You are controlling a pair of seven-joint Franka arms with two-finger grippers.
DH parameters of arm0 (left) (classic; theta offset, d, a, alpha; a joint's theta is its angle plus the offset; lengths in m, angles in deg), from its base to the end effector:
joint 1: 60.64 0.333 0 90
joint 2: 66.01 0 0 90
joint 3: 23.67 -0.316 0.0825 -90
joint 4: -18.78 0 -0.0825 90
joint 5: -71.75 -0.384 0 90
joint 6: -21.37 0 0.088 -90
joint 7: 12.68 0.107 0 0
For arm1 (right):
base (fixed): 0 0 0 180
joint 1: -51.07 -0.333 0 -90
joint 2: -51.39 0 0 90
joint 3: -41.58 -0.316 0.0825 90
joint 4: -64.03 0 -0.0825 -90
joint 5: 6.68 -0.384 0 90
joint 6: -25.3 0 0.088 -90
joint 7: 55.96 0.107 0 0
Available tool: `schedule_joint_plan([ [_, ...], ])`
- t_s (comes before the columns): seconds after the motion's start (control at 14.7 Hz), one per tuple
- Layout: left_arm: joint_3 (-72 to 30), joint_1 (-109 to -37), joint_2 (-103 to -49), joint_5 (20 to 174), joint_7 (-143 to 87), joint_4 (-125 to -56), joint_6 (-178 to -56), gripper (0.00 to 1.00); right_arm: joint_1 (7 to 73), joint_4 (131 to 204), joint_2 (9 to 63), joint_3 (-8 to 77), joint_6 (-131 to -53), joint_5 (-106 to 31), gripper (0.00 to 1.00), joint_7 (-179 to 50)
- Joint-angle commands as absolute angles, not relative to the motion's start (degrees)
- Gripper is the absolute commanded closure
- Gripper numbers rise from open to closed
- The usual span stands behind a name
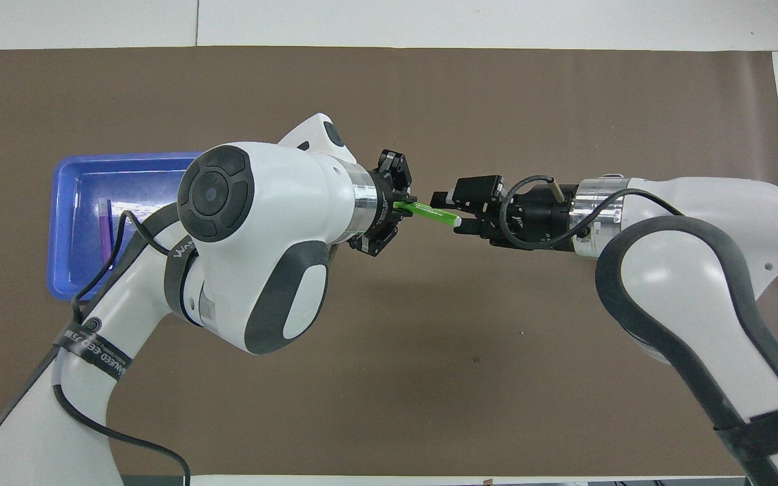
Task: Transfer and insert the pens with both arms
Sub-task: 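Grasp the green pen with the right gripper and open the left gripper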
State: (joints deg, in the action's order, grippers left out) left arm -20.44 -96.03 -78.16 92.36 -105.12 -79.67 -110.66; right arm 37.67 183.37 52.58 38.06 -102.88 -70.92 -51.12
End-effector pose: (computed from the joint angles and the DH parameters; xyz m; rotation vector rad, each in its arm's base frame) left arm 0.5106 -0.4136 0.5007 2.2491 1.4332 -0.1885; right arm 0.5343 0.1907 0.4669 -2.1503 0.4954 0.0273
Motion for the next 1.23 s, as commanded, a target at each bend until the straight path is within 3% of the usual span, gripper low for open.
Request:
schedule_joint_plan([
  [0.0,-21.2,-97.0,-79.0,93.4,-105.8,-78.6,-111.4,1.0,37.4,183.9,53.3,38.0,-102.4,-72.5,0.29,-50.9],
  [0.2,-21.2,-97.0,-79.0,93.4,-105.8,-78.7,-111.4,1.0,37.2,183.9,53.2,38.0,-102.3,-72.5,0.39,-50.9],
  [0.34,-21.2,-96.9,-79.0,93.4,-105.7,-78.8,-111.4,1.0,37.2,184.0,53.3,38.0,-102.3,-72.5,0.54,-51.0],
  [0.48,-21.3,-96.9,-78.9,93.4,-105.3,-79.1,-111.4,1.0,37.3,184.1,53.3,38.0,-102.1,-72.4,1.0,-51.0],
  [0.89,-21.3,-96.9,-78.9,93.0,-104.5,-79.5,-111.1,1.0,38.8,184.0,53.4,38.1,-99.7,-72.4,1.0,-51.0],
  [0.95,-21.5,-96.9,-78.9,92.5,-104.2,-79.5,-111.1,0.71,38.8,183.9,53.3,38.1,-99.6,-72.4,1.0,-51.0],
  [1.02,-21.6,-96.4,-78.9,91.7,-101.3,-79.5,-110.8,0.01,38.8,183.9,53.4,38.1,-99.5,-72.4,1.0,-51.0],
  [1.16,-21.7,-95.1,-78.8,87.6,-95.6,-80.0,-110.3,0.0,39.0,183.7,53.3,38.2,-98.5,-72.3,1.0,-51.7],
])
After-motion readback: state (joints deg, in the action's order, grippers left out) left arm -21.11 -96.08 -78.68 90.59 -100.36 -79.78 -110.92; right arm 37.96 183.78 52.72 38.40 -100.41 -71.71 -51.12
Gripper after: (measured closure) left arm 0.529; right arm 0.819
